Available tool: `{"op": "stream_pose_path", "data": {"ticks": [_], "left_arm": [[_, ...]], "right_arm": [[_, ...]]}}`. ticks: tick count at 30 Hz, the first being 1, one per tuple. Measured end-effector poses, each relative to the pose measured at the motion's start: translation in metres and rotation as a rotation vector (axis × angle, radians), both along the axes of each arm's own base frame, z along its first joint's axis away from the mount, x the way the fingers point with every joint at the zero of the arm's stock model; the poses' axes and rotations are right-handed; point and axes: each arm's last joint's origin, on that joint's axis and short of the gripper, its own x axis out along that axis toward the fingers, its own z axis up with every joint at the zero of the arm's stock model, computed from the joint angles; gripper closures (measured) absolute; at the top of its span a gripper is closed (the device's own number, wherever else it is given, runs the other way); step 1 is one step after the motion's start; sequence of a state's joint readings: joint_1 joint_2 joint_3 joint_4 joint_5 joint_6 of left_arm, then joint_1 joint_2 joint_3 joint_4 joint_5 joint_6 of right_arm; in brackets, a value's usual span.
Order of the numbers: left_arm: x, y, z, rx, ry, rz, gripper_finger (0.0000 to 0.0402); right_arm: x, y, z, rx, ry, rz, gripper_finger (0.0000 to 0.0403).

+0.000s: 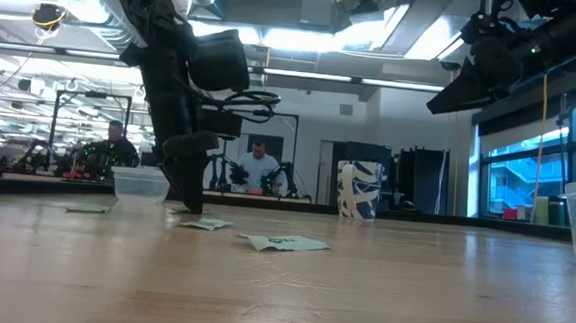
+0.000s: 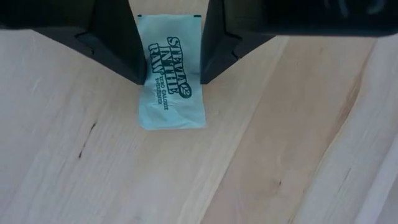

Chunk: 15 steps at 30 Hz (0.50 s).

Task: Pick and place items into bin
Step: Put the white stevia packet into the top transparent bin

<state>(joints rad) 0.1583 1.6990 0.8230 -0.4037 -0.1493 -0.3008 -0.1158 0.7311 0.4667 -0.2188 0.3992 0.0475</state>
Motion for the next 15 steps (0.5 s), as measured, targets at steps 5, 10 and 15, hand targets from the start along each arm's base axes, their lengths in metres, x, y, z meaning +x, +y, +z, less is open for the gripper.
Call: {"op": "stream_pose_path", "data": {"ticks": [5, 10, 15], "left_arm": [[0.0003, 0.0, -0.0003, 0.001, -0.005, -0.001, 0.0271], [0.0004, 0.0, -0.0003, 0.001, -0.007, -0.002, 0.028], [-0.0013, -0.0003, 0.0067, 0.012, -0.026, -0.028, 0.0291]], "right_arm": [[0.0, 0.0, 0.0, -0.001, 0.001, 0.0, 0.0156], [0.0, 0.0, 0.0, -0.002, 0.002, 0.001, 0.0156], [0.0, 0.0, 0.0, -0.003, 0.002, 0.001, 0.0156]]}}
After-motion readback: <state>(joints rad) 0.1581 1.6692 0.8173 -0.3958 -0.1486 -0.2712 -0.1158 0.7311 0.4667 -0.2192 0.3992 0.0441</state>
